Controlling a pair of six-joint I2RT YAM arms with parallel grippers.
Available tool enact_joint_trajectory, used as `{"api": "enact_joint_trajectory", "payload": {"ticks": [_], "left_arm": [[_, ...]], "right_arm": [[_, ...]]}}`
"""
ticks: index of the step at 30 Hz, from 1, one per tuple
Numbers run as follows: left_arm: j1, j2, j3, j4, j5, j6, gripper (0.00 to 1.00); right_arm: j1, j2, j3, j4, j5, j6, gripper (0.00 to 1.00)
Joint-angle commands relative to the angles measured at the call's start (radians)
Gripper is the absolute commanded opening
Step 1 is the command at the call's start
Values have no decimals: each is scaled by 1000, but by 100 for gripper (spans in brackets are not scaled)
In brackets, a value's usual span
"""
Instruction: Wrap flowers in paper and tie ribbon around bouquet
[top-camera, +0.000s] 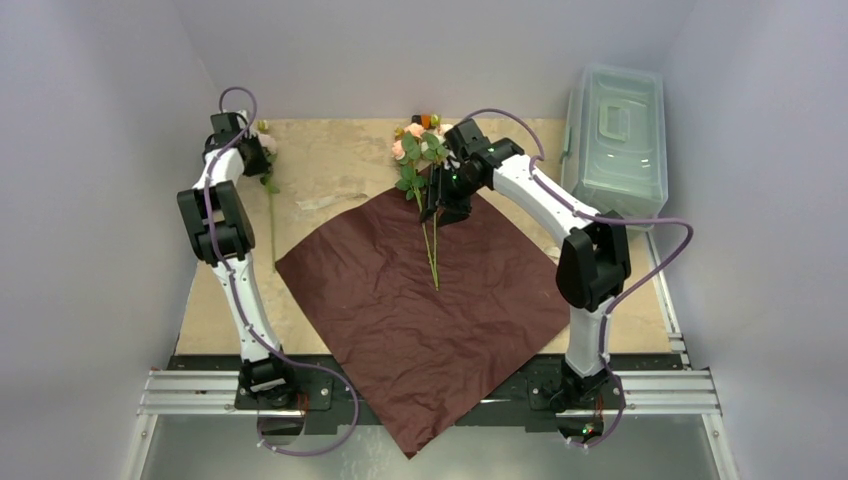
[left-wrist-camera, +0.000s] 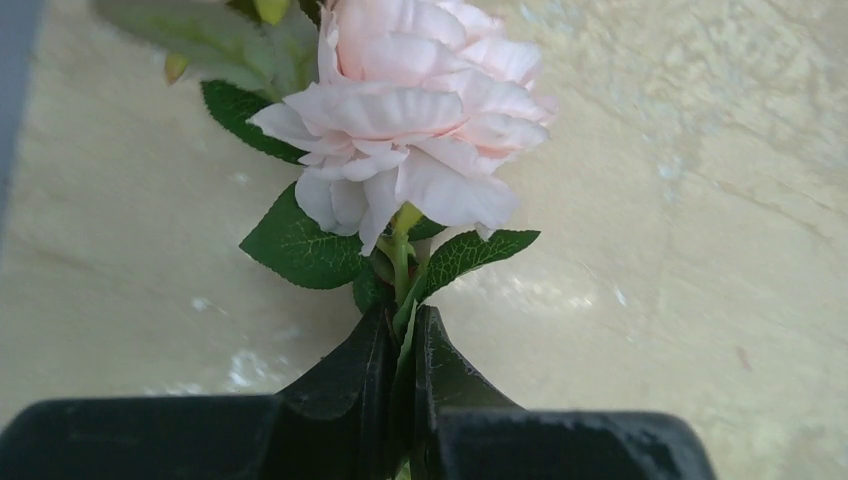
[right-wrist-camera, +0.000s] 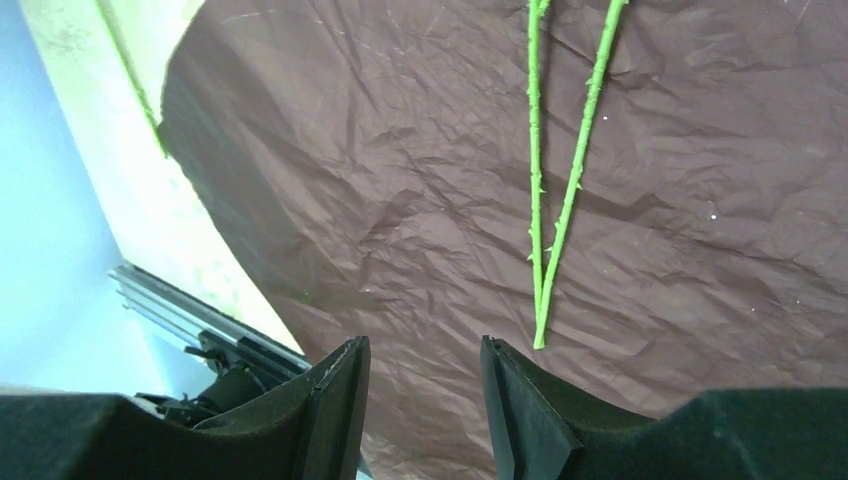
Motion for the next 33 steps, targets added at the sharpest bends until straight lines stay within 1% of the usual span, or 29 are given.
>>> {"api": "enact_joint_trajectory", "payload": {"ticks": [1, 4, 10, 15, 18, 23, 25, 28, 33], "left_arm": [[-22, -112, -40, -111, 81, -137, 0], [-25, -199, -82, -77, 109, -206, 0], [-30, -376, -214, 16, 197, -367, 0], [-34, -465, -233, -19, 233, -459, 0], [-46, -524, -254, -12, 256, -506, 0], [-88, -623, -365, 53, 304, -608, 0], [-133, -666, -391, 58, 303, -616, 0], [-191, -722, -454, 99, 301, -641, 0], [-221, -813, -681, 299, 349, -776, 0]], "right_arm": [[6, -107, -24, 117, -28, 22, 52], [7, -136, -42, 179, -49, 18, 52], [32, -184, -76, 310, -93, -8, 52], [93, -221, -71, 424, -84, -79, 53], [129, -263, -103, 541, -67, -119, 53], [174, -329, -182, 723, -74, -174, 54], [189, -344, -199, 777, -80, -189, 55], [201, -334, -190, 811, -93, -181, 56], [204, -268, -155, 762, -63, -90, 55]]}}
